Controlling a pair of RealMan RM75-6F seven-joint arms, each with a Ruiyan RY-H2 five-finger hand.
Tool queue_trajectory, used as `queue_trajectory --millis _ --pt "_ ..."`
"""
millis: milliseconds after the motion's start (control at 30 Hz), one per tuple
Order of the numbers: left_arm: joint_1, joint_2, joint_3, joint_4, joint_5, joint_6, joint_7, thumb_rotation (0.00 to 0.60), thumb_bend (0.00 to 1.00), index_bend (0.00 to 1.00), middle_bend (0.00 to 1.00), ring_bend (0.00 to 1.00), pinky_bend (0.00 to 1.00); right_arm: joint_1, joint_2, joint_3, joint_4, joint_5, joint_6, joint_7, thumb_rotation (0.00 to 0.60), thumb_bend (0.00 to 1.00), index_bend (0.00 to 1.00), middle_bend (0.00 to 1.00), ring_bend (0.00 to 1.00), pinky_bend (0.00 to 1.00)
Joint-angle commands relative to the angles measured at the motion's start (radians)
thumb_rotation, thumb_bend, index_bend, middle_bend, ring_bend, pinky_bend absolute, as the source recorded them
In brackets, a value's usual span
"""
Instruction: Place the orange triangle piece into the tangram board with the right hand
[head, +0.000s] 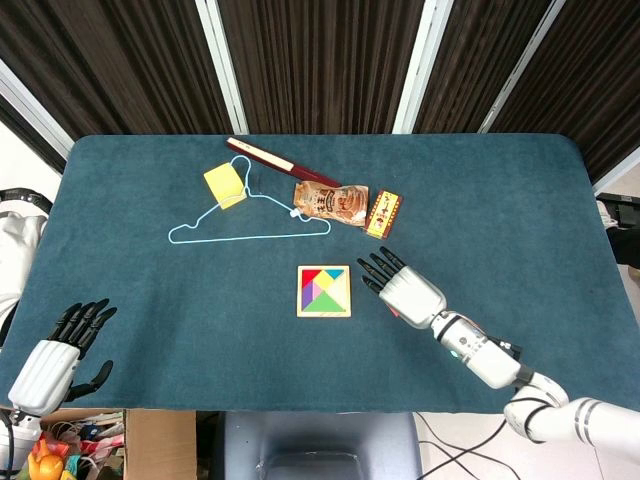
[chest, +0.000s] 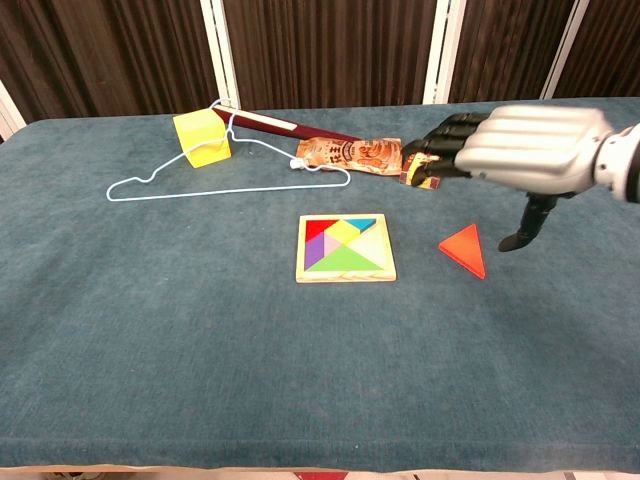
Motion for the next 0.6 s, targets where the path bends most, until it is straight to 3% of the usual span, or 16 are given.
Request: queue_trajectory --millis 33,233,600 --pt "0.001 0.003 0.000 0.002 -0.002 0.005 -0.009 0.600 0.44 0.00 0.00 0.00 0.03 0.044 -0.036 0.004 0.044 0.060 -0.055 -0.096 0.600 0.17 0.32 0.00 0.00 0.00" --pt "-0.001 0.007 -0.003 0.005 -0.006 0.008 -0.025 0.600 0.44 0.00 0.00 0.00 0.03 0.066 -0.067 -0.015 0.085 0.135 -0.074 -0.188 0.600 0.20 0.34 0.00 0.00 0.00" --pt "-0.009 0.005 -0.005 0.005 -0.016 -0.002 -0.029 0.600 0.44 0.00 0.00 0.00 0.03 0.119 -0.156 -0.051 0.209 0.178 -0.098 -0.142 0.600 0.31 0.43 0.00 0.00 0.00"
